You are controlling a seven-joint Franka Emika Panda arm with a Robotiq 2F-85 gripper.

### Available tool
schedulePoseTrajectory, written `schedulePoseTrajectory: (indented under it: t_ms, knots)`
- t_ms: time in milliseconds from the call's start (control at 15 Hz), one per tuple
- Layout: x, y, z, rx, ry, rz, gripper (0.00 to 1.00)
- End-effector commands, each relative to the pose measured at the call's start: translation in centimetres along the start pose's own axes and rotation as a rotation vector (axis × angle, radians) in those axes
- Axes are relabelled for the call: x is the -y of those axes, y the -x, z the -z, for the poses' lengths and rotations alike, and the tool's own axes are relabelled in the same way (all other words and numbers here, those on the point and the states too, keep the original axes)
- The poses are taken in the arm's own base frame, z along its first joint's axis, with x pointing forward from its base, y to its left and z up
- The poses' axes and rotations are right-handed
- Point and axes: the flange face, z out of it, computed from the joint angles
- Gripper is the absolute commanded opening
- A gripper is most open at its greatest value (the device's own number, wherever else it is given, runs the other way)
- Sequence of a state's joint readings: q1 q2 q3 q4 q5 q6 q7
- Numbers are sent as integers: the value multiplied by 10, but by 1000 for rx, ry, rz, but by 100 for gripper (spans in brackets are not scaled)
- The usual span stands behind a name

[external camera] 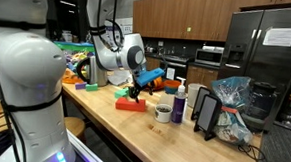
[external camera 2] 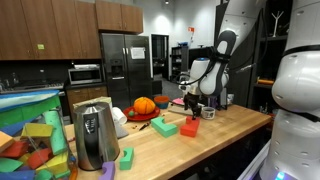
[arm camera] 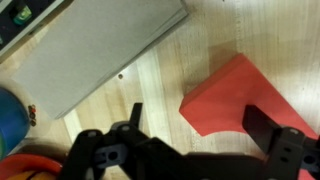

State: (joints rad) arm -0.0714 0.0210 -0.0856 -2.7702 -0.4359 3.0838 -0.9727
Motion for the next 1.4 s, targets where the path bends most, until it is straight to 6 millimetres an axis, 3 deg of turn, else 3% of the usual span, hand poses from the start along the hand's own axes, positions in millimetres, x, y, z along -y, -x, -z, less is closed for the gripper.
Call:
schedulePoseTrajectory:
  t_ms: [0, 467, 1333]
  knots:
    - [1, 3, -8, 1, -6, 70, 100]
    - [-13, -4, -9, 1, 28, 156, 100]
    - [-47, -34, -19, 2, 59, 225, 100]
